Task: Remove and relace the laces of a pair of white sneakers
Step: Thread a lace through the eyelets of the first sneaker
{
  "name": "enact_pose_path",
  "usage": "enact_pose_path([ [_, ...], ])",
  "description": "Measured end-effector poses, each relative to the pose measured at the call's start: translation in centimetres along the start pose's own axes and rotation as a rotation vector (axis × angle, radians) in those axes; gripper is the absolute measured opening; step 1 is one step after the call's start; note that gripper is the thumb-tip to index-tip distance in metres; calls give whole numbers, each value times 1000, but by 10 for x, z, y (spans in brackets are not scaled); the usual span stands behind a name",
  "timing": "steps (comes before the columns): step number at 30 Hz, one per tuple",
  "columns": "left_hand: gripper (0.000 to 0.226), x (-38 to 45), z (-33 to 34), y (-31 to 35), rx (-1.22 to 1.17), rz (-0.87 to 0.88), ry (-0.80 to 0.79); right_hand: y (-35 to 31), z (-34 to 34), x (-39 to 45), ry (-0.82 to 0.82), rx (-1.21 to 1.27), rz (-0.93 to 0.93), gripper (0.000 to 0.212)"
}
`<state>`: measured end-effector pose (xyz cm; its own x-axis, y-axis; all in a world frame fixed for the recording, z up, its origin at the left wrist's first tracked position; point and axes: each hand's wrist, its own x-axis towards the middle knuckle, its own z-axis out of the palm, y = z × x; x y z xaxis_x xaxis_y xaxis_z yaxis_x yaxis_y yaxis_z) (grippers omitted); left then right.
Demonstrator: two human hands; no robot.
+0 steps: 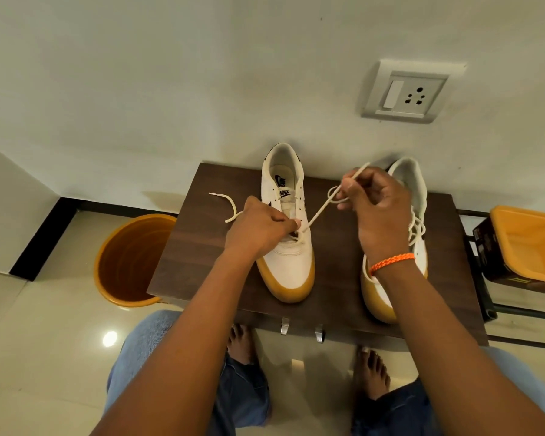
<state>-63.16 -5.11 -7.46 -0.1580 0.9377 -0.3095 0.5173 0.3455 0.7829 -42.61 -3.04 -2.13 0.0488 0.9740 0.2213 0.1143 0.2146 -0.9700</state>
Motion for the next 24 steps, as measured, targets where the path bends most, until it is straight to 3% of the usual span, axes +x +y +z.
enact_pose_path([
  [4, 31, -1, 0, 2, -15, -15, -3, -3, 1, -1, 26, 21, 30, 6],
  [8, 39, 2, 2, -1, 12, 10, 3, 14, 10, -12, -299, -229, 257, 11],
  [10, 39, 2, 2, 1, 24, 18, 4, 20, 16, -21, -384, -294, 243, 8],
  [14, 38, 0, 1, 2, 89, 40, 5, 25, 23, -24, -327, -370, 165, 9],
  [17, 49, 0, 1, 2, 88, 24, 18, 23, 20, -18, -262, -344, 169, 3],
  [20, 57, -4, -2, 5, 114, 2, 13, 16, 11, -7, -105, -151, 227, 4],
  [24, 50, -9, -6, 12, 131, -2, -15, 7, -3, 7, 24, 148, 335, 11],
])
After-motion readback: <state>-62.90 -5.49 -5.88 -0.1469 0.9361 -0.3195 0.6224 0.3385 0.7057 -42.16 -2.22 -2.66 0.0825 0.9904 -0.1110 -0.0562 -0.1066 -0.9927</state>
